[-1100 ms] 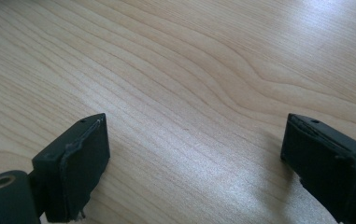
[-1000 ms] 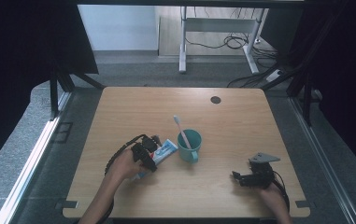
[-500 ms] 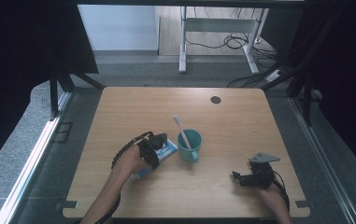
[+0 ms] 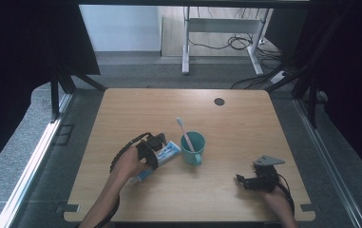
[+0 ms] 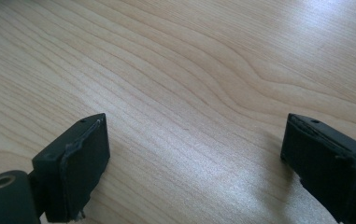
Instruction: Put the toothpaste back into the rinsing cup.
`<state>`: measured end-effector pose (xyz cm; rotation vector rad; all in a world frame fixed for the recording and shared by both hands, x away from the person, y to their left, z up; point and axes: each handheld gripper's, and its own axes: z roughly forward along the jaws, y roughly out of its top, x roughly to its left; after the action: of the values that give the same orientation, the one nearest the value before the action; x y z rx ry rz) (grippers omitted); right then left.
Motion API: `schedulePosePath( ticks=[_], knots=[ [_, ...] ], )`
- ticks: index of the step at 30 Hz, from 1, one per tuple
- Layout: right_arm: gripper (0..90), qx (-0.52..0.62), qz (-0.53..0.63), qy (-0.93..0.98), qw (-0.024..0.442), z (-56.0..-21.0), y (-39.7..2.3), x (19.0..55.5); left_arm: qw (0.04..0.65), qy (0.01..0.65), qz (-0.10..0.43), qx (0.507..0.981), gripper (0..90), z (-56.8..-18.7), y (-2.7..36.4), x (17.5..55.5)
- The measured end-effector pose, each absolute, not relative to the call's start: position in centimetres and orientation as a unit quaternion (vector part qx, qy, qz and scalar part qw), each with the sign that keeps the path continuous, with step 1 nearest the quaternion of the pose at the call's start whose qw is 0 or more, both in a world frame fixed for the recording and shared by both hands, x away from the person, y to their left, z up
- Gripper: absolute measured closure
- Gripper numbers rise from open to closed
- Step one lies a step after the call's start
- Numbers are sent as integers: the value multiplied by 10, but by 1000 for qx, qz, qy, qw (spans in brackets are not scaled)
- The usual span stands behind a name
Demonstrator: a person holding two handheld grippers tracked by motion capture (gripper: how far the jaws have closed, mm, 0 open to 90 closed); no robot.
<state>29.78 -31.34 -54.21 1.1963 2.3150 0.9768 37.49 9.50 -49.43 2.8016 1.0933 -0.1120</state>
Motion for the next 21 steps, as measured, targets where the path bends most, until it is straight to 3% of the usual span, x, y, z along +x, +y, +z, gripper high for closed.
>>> schedulePosePath(
  ticks=[21],
  knots=[
    [75,423,346,818,178,-542,-313,298,138,370,-24,918,727,-488,112,366]
  ],
)
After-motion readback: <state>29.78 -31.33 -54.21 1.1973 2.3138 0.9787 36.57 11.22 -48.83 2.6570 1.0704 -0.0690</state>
